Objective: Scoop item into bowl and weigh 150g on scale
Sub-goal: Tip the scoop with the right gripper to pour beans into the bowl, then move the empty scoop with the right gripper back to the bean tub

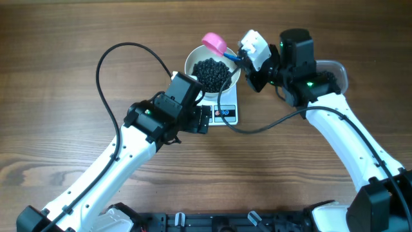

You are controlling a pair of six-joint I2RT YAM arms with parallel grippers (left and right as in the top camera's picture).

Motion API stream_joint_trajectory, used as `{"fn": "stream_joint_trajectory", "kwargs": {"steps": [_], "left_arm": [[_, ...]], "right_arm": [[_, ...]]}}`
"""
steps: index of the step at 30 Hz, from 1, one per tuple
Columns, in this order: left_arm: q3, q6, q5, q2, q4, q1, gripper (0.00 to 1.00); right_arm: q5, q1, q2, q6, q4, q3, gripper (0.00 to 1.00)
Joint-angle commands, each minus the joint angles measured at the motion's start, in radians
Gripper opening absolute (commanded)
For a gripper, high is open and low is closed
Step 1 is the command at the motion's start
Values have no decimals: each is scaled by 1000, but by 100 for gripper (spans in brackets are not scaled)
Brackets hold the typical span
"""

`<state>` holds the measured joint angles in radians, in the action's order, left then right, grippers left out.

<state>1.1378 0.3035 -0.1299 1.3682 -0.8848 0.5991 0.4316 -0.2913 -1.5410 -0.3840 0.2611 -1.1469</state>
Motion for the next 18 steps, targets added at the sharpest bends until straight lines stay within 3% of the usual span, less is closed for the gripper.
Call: {"fn": "stream_joint_trajectory", "kwargs": {"steps": [1,6,10,18], "left_arm": [[-6,-12,5,7,3,-8,100],[-6,-12,5,7,3,-8,100],[-6,-12,5,7,3,-8,100],[-6,-12,5,7,3,-8,100]], "right_arm": [[-6,-3,-13,320,-44,-5,4],[-6,30,5,499,-171,-5,4],[-20,117,47,499,-184,-5,4],[-125,407,170,500,43,-5,4]]}}
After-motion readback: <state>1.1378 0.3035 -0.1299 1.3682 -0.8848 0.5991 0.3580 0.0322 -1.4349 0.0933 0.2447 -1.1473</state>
